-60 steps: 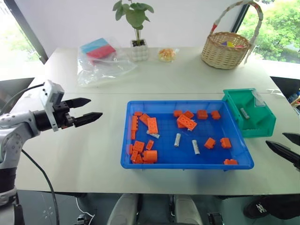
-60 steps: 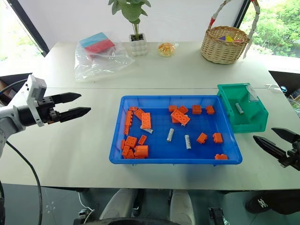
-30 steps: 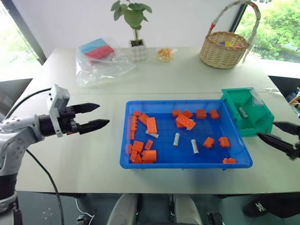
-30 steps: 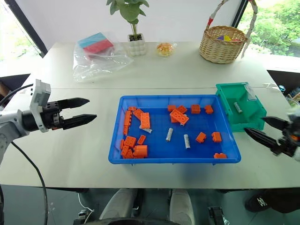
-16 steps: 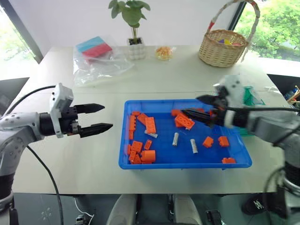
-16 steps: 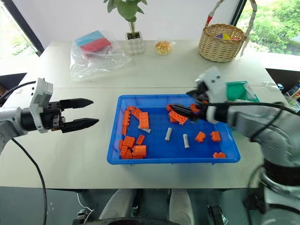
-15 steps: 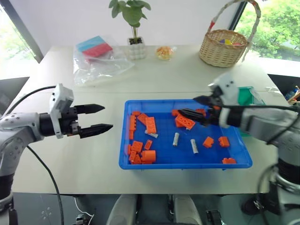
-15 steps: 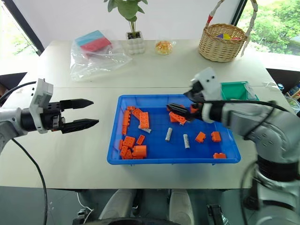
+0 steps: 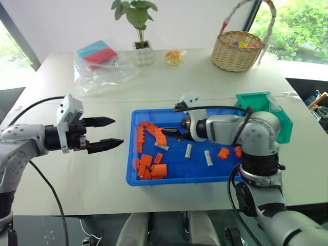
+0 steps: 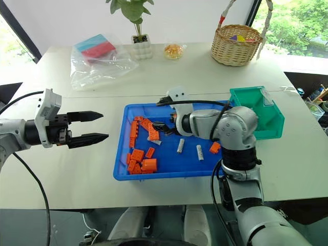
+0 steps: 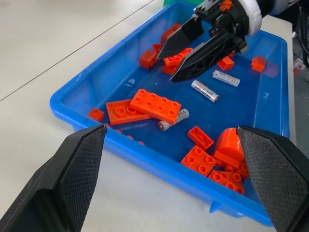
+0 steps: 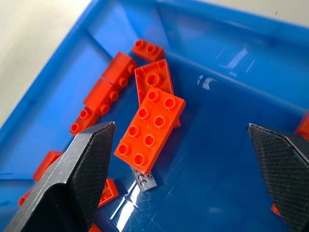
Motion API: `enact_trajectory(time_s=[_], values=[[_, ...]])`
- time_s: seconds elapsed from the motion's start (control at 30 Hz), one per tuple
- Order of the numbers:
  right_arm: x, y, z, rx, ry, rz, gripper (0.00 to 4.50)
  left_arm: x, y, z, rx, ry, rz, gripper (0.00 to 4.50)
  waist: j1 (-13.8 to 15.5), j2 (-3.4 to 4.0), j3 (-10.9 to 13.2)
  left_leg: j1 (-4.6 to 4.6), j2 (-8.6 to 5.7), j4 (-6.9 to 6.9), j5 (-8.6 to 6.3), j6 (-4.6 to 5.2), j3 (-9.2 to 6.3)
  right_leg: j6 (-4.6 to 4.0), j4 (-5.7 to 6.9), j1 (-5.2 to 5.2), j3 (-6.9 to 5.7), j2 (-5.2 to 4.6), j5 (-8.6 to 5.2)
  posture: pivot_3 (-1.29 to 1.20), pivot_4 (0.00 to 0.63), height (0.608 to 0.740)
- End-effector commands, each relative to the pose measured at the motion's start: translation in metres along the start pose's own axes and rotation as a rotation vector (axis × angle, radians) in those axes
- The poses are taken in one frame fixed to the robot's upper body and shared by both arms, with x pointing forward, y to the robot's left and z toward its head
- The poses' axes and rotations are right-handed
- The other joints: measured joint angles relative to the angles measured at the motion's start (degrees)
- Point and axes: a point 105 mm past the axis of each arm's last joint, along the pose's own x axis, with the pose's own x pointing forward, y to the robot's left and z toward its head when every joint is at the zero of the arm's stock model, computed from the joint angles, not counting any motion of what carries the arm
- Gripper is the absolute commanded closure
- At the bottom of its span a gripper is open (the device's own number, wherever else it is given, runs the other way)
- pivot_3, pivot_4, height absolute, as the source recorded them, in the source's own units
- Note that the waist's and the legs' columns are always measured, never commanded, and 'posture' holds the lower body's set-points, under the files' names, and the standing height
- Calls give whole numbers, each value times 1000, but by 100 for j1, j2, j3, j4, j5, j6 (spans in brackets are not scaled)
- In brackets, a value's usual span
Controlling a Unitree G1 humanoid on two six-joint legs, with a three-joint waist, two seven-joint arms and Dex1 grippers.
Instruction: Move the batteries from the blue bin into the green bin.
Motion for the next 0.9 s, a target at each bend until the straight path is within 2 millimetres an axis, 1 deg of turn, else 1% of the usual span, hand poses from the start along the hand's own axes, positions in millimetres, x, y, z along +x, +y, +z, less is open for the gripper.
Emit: enact_trajectory(time_s=[0.03,0.1,0.17,0.4,0.63,0.8,0.87,0.9], values=[[5,7,2,18,17,44,39,-3,-2,13,54,-17,3,0,-12,0,0,1,0,0,0,0,0,0,3,-1,0,0,0,0,150,702],[9,9,0,77,26,84,39,-3,-1,13,56,-19,4,0,-23,0,0,1,0,0,0,0,2,1,14,-7,1,0,0,0,150,702],[12,11,3,168,10,150,39,-3,-1,14,56,-23,7,0,-21,0,0,2,0,0,0,0,3,0,30,-13,2,0,0,0,150,702],[17,10,4,326,12,260,39,-4,1,15,58,-28,16,0,-19,0,0,7,0,8,1,0,5,0,51,-17,6,2,-1,0,150,702],[26,5,-13,380,67,250,39,-3,3,17,66,-34,23,0,-22,0,0,11,1,7,1,0,5,-1,54,-16,7,5,-2,0,150,702],[31,6,-19,420,78,265,39,-4,4,18,70,-34,24,0,-26,0,0,15,2,7,1,0,6,-1,57,-14,8,6,-2,0,150,702],[33,8,-22,431,86,272,538,-5,5,18,71,-32,25,0,-26,0,0,18,2,7,1,0,6,-1,60,-14,9,7,-2,0,150,702],[35,10,-23,435,89,277,859,-5,5,18,72,-32,26,0,-26,0,0,20,3,7,1,0,6,-1,61,-13,9,8,-2,0,150,702]])
